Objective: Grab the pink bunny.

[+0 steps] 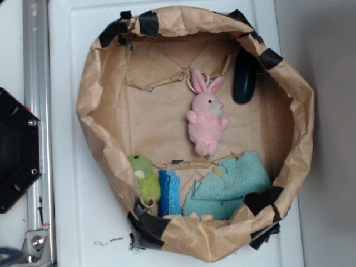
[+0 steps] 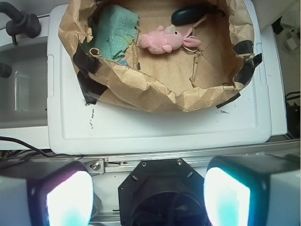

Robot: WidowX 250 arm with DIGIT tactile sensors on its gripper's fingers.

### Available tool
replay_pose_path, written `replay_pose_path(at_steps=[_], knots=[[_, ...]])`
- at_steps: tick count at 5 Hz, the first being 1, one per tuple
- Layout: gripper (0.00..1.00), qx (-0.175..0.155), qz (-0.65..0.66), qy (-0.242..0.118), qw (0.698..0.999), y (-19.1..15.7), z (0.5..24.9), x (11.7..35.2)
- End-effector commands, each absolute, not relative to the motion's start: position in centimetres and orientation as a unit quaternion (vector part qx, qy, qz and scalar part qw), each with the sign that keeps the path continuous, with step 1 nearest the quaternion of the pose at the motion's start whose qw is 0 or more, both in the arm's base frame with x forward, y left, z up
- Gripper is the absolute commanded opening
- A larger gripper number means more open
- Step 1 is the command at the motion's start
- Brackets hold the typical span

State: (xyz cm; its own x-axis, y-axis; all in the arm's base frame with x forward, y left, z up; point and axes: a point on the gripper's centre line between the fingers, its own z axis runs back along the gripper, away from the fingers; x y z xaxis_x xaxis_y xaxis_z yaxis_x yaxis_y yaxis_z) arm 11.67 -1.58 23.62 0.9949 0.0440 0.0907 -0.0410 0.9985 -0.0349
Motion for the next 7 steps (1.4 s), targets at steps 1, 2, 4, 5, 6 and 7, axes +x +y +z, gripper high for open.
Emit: replay_pose_path(at_steps=[1, 2, 4, 5, 6, 7], knots=[[1.0, -0.017, 0.021, -0.046, 0.999, -1.6, 23.6, 11.7], [1.0, 0.02, 0.105, -0.009, 0.994, 1.0, 18.6, 16.7], [1.0, -0.02, 0.345, -0.139, 0.928, 2.7, 14.4, 24.5], [1.0, -0.017, 0.458, -0.166, 0.873, 3.7, 14.4, 26.0], [1.0, -0.018, 0.502, -0.164, 0.849, 4.4, 12.2, 27.9], [1.0, -0.022, 0.505, -0.109, 0.856, 4.1, 8.7, 28.6]])
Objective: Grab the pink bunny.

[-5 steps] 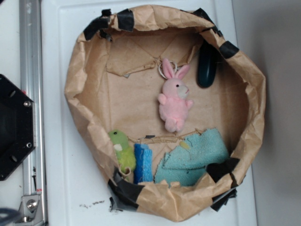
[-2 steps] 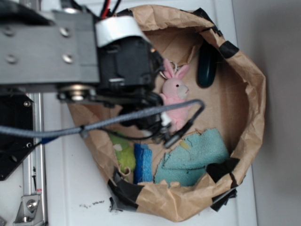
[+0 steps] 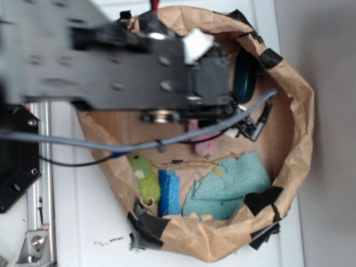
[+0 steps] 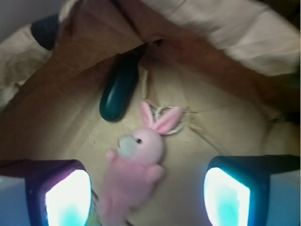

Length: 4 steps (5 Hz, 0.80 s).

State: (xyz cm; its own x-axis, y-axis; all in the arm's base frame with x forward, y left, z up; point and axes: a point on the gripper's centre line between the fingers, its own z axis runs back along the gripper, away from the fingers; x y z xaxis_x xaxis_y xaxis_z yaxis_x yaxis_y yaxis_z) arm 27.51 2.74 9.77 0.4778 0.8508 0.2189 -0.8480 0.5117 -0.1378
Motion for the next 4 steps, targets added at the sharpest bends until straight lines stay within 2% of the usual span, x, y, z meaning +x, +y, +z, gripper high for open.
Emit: replay_pose_path(at_steps=[1, 2, 3, 4], knots=[[1.0, -0.046, 0.489, -0.038, 0.87, 2.9, 4.8, 29.1], [1.0, -0.054, 0.477, -0.036, 0.876, 1.6, 3.7, 29.6], [1.0, -0.042, 0.482, -0.031, 0.874, 1.3, 3.6, 29.9], [0.0, -0.047, 0.481, -0.034, 0.875, 1.4, 3.6, 29.9]])
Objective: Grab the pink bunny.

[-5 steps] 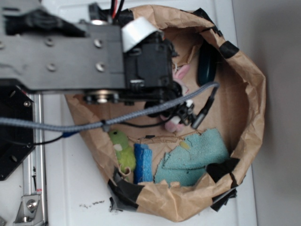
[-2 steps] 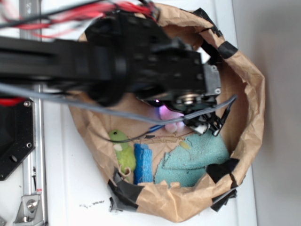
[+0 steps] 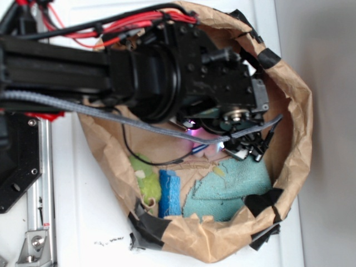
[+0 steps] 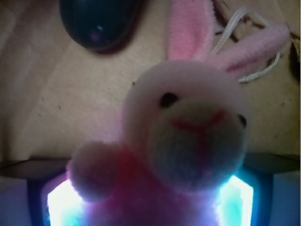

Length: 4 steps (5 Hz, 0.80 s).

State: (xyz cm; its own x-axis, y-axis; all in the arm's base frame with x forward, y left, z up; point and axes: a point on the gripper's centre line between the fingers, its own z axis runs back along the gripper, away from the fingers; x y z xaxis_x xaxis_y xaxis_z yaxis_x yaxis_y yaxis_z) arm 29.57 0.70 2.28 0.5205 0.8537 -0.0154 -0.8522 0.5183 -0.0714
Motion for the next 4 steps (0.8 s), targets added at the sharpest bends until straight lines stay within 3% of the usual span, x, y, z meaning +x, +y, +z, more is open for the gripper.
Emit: replay_pose_path(at_steps=[1, 2, 4], knots=[[0.0, -0.049, 0.452, -0.041, 0.89, 1.5, 4.4, 29.7], [0.0, -0.061, 0.336, -0.078, 0.937, 2.8, 9.4, 28.9], [0.0, -0.107, 0.097, -0.04, 0.989, 3.9, 19.2, 26.7]])
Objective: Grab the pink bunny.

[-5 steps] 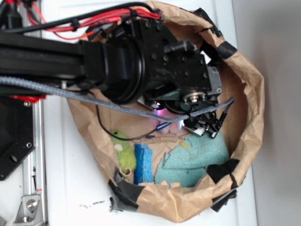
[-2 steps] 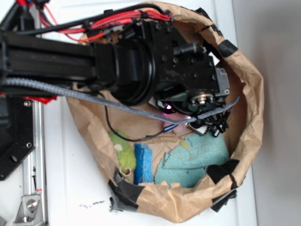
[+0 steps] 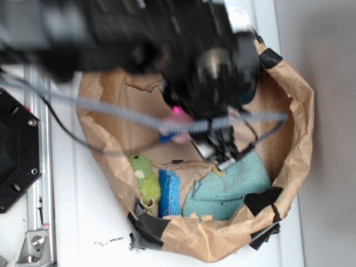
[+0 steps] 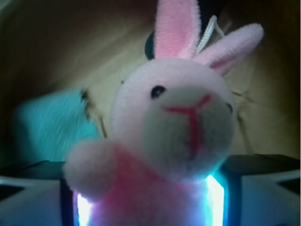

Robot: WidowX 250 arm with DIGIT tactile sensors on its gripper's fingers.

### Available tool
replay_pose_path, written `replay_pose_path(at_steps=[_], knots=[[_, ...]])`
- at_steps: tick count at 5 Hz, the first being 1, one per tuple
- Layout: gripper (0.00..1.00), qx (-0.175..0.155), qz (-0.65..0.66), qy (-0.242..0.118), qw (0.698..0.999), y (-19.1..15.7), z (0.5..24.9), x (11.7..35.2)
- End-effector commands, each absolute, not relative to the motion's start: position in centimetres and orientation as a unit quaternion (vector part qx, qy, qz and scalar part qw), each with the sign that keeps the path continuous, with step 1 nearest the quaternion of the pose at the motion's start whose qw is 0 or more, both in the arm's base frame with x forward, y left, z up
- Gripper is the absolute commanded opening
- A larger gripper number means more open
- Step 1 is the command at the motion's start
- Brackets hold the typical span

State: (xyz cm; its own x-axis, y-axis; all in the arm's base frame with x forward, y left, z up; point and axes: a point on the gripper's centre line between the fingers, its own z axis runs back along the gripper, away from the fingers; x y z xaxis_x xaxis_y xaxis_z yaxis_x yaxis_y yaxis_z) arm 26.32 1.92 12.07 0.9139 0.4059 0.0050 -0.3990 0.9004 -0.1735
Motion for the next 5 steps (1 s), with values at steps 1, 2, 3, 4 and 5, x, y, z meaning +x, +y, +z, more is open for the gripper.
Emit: replay_pose_path(at_steps=[1, 2, 3, 4, 5], knots=[[0.0, -0.062, -0.031, -0.066, 0.995, 2.0, 20.1, 26.5], [0.0, -0.036, -0.049, -0.062, 0.996, 1.9, 19.3, 26.3], [0.0, -0.035, -0.045, -0.07, 0.996, 2.2, 18.9, 26.2], [0.0, -0.035, -0.045, -0.071, 0.996, 2.3, 18.8, 26.1], [0.0, -0.027, -0.031, -0.066, 0.997, 2.4, 18.5, 26.0]])
